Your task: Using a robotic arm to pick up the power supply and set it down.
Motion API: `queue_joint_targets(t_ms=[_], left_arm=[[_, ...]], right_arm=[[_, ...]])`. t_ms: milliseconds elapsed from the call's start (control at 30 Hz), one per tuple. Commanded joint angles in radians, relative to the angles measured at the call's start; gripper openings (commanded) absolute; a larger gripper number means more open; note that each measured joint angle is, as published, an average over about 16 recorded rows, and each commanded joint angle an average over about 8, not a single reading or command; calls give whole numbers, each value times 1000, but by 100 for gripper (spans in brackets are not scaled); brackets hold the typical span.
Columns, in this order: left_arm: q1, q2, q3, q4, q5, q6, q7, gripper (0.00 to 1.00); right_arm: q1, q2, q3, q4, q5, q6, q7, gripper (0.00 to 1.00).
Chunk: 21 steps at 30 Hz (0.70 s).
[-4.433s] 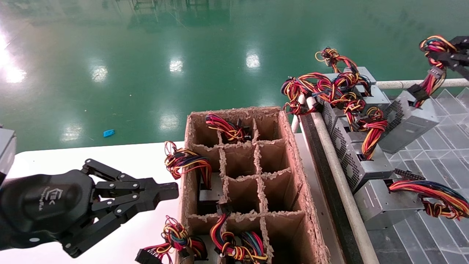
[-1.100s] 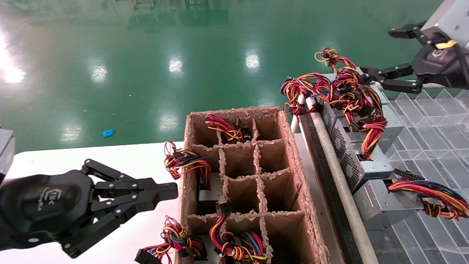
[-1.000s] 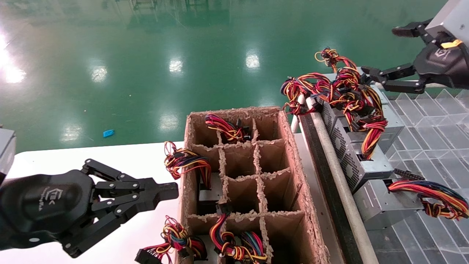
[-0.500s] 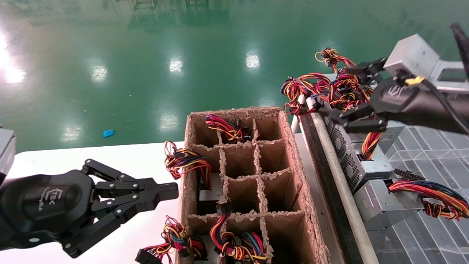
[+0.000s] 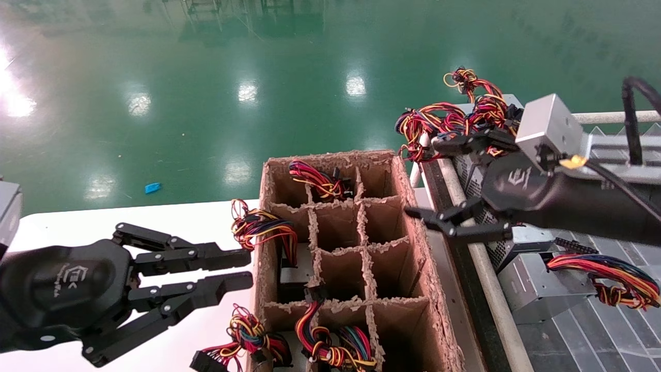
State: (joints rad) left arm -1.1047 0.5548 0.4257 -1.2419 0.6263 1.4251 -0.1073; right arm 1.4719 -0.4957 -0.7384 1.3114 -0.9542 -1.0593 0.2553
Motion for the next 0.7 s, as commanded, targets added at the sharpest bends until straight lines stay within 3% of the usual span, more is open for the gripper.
queue_joint_targets(t_ms=[33,700], left_arm=[[0,0,0,0,0,0,0,100],[0,0,0,0,0,0,0,100]], right_arm=[[-27,-8,32,-2,15,-30,-5,100],[-307,-89,355,-21,173,-337,-52,100]])
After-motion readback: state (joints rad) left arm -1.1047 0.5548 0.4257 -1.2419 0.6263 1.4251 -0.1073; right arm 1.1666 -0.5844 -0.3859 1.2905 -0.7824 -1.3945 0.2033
